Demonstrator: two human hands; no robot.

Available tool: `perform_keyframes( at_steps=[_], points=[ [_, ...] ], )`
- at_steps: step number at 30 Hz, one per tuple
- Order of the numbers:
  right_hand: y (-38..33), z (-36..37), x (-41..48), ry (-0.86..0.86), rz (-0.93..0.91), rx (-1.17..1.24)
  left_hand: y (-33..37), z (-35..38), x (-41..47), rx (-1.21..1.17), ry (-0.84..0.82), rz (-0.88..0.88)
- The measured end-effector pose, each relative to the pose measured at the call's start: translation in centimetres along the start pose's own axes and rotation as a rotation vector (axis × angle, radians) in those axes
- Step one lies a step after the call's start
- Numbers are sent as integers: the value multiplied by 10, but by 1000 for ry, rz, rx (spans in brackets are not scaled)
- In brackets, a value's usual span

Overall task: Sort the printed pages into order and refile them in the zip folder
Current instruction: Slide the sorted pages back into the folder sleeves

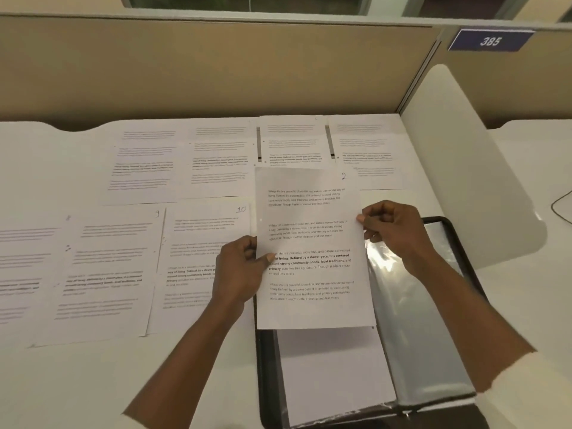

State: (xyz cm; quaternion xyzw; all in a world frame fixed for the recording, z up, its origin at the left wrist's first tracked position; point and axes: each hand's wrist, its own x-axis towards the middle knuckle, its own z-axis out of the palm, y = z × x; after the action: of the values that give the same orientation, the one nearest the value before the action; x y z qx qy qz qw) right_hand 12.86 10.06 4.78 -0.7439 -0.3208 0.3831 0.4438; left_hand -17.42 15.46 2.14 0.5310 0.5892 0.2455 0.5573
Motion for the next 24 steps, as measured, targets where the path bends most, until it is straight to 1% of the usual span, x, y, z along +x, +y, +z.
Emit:
perform_keyframes(
  at_steps=[5,9,12,15,18,20,24],
  points=[
    [-16,-14,31,-28,-57,-33,4,9,-1,-17,9,-8],
    [-31,-35,66,-138,-153,-225,11,29,-3,-12,-16,-25],
    [-49,-55,90,-290,-211,-383,19,53,-5,24,-19,-12],
    [-66,-70,111,-502,-256,-574,27,81,-10,52,-11,4],
    [-71,-80,133,-686,-255,-728,36,110,-17,33,9,-6],
    [-71,-86,148,-769,-276,-813,41,128,-22,-6,33,-38],
    [-67,-96,171,-903,-276,-902,42,156,-26,-10,99,-104]
  ],
)
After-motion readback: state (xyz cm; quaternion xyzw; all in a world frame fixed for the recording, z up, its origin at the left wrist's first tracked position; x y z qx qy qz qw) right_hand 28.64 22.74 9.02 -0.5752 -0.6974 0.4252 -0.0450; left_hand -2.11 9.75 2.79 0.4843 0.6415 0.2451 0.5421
